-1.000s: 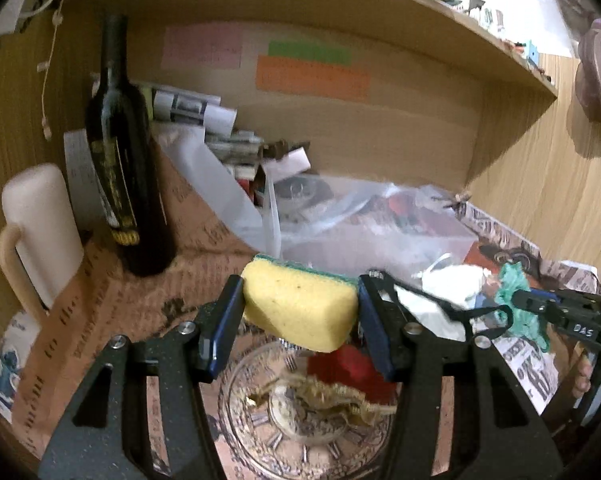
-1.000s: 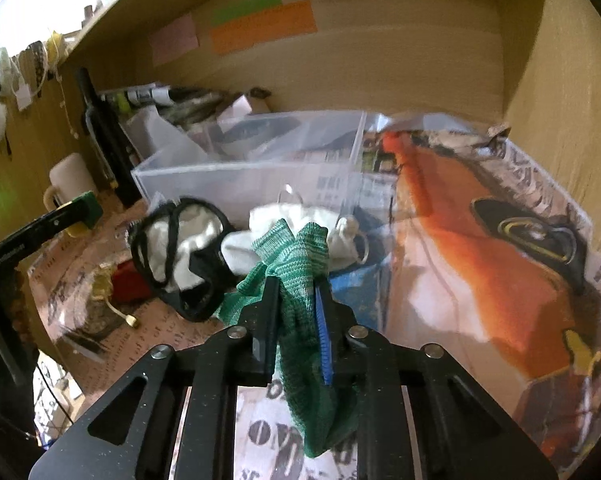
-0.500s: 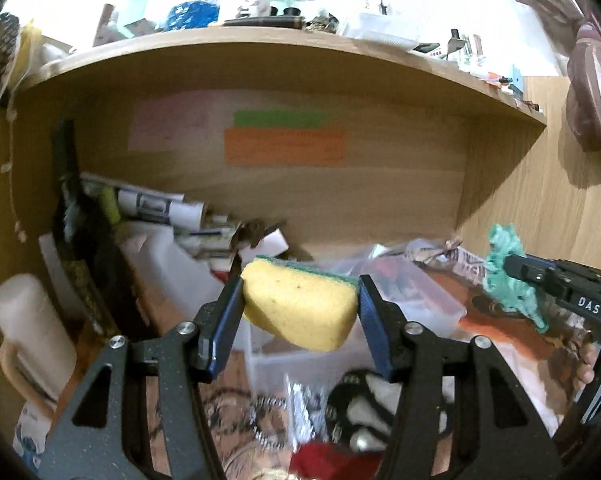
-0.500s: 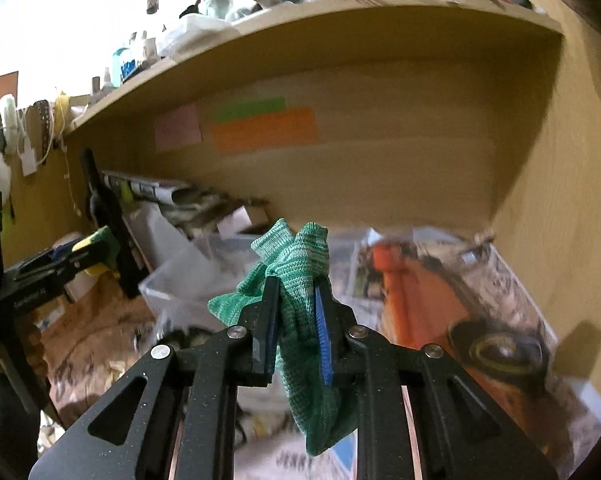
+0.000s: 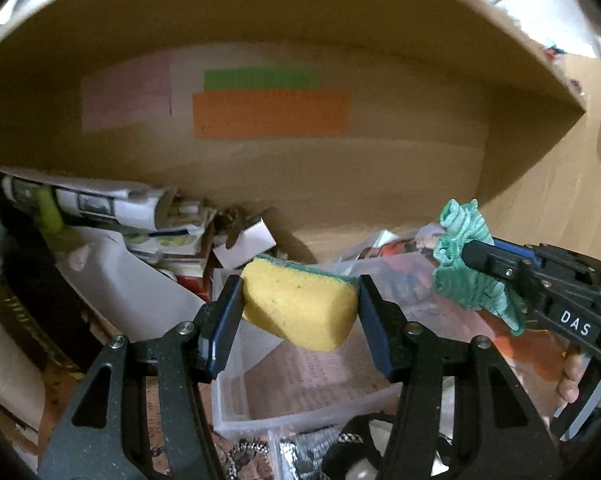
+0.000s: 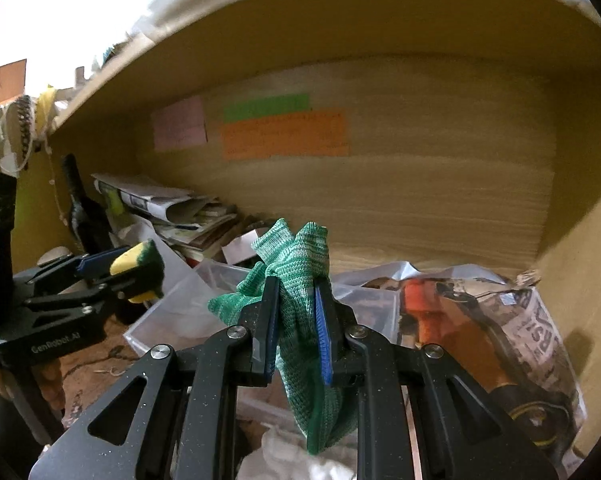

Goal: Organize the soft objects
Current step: 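Carry the sponge and green cloth over the clear bin and open both tools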

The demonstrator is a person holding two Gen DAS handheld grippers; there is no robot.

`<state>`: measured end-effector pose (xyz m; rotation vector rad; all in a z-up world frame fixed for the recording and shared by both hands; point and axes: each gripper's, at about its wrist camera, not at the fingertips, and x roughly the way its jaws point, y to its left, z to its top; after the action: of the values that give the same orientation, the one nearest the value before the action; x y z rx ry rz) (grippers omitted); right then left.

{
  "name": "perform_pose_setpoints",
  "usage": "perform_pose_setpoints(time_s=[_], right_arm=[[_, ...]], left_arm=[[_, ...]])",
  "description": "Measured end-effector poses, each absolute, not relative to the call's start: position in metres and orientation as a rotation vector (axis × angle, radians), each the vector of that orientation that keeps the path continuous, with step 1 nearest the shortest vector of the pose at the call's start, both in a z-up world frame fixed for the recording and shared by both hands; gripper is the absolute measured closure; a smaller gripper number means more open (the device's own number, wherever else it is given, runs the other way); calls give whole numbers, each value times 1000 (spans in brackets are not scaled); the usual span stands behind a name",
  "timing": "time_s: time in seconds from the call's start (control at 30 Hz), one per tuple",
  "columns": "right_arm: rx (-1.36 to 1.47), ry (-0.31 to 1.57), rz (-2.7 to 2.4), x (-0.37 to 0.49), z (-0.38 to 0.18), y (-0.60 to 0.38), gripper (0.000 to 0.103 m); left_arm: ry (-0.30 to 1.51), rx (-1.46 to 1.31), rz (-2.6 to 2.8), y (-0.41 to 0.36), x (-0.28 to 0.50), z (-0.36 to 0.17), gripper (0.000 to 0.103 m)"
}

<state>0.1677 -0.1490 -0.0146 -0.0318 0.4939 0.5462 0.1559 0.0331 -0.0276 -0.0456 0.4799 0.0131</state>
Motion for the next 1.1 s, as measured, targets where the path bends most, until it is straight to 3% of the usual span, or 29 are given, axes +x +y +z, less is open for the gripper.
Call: perform_pose_setpoints(time_s=[0.37, 0.7, 0.83, 0.87, 1.1], right_arm=[[-61, 689, 546, 217, -63, -132, 88], [-100, 779, 555, 226, -84, -126, 84], [-100, 788, 555, 228, -84, -126, 75], [-101, 783, 554, 228, -83, -125, 74], [-95, 703, 543, 215, -62, -131, 53]], left_arm=[[704, 4, 2, 29, 219, -70, 47], [757, 18, -2, 30, 230, -83, 41], [745, 13, 1, 29, 227, -82, 31], [819, 1, 11, 30, 226, -80, 29], [751, -10, 25, 35, 205, -56, 18]])
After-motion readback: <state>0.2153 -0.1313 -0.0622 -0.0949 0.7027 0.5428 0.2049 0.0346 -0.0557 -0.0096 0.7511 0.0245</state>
